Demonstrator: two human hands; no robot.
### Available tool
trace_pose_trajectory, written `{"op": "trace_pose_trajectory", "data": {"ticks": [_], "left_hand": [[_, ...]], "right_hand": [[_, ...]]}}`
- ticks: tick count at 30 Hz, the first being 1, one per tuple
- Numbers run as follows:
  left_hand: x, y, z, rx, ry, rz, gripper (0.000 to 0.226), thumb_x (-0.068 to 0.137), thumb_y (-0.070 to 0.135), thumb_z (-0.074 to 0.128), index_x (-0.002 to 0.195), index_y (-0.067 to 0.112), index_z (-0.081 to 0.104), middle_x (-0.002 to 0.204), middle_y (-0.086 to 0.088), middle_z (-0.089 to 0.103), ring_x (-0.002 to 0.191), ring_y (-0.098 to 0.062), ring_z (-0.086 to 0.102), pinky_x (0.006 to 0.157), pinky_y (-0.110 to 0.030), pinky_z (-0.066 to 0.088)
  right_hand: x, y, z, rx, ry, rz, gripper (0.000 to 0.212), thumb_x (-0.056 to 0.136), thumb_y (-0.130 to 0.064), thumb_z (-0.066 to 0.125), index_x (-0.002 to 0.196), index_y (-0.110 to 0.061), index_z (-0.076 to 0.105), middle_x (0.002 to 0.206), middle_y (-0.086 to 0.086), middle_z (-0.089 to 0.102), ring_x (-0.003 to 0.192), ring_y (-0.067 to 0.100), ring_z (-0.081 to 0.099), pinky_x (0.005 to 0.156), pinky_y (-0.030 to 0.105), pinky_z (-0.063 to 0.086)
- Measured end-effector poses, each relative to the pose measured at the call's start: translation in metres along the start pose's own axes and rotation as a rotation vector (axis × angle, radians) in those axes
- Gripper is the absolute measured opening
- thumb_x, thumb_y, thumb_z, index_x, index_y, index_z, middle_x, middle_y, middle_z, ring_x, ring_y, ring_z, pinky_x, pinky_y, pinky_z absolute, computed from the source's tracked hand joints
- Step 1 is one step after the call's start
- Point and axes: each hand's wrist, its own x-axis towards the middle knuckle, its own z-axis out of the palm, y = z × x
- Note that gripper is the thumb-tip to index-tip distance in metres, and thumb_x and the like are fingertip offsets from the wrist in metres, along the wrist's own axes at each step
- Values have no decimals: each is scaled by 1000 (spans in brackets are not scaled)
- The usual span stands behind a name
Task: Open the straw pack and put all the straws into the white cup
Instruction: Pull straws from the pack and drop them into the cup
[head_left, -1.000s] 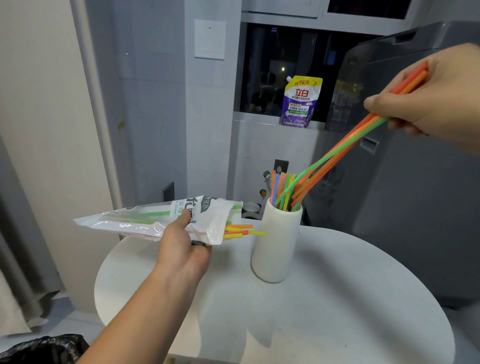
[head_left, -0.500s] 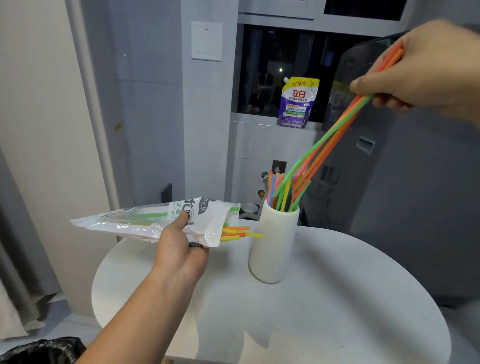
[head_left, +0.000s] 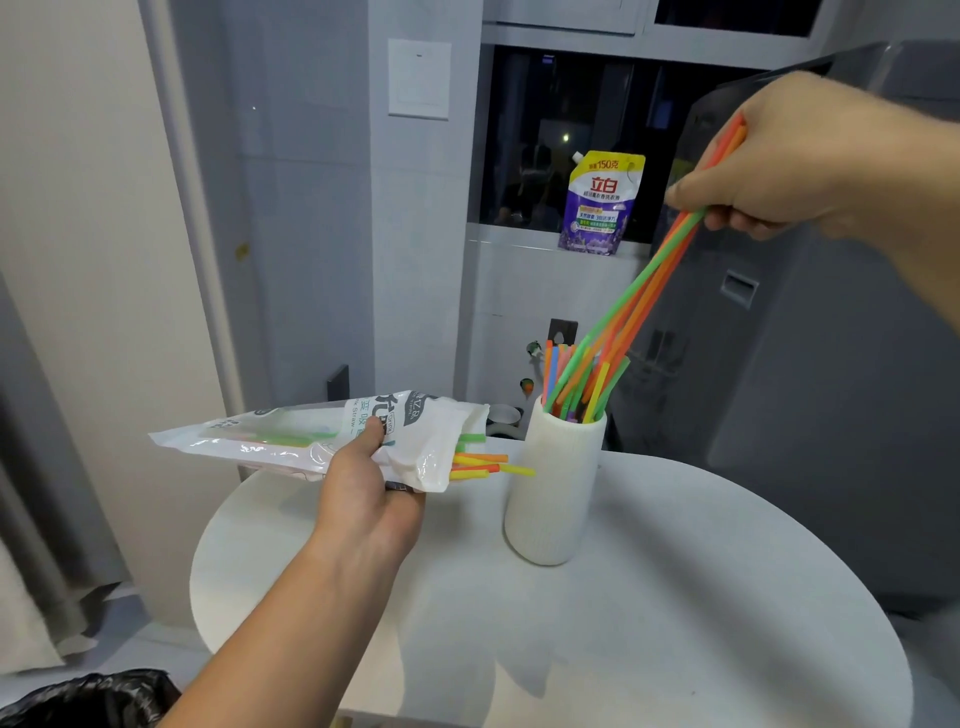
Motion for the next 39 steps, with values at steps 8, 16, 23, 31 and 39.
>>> {"op": "trace_pose_trajectory", "data": {"ticks": [8,16,23,31,39], "left_hand": [[-1,0,0,-13,9,-16,31,103,12,58,133,6,61,108,-6,75,88,-21,74,58,-39,64],[-1,0,2,-16,10,-8,34,103,11,57,137,5,59,123,-8,73,97,-21,73,61,-40,64],[-2,0,1,-2,16,-9,34,102,11,58,136,6,59,119,-8,74,99,-22,73,59,-41,64],[-1,-2,1,2,12,-11,33,102,11,59,135,7,60,107,-7,76,91,-21,74,55,-40,64],[-2,1,0,-5,0,-19,28,102,11,59,129,7,62,106,-7,76,89,-21,75,54,-39,64]], "right_hand": [[5,3,-1,5,-8,9,26,89,-25,78,92,-2,67,64,11,67,30,5,52,38,21,45],[4,1,-4,12,-25,42,26,91,-24,76,95,0,66,66,11,66,25,2,49,31,17,42],[-1,-2,-2,-2,-23,33,27,92,-26,75,99,-1,66,68,11,66,33,5,53,44,23,45],[-1,-5,-4,-12,-16,42,30,91,-25,76,100,2,67,70,13,68,49,15,54,50,24,46],[-4,-7,5,-22,-48,19,24,92,-23,75,95,-1,67,66,9,67,36,6,55,44,24,44]]}}
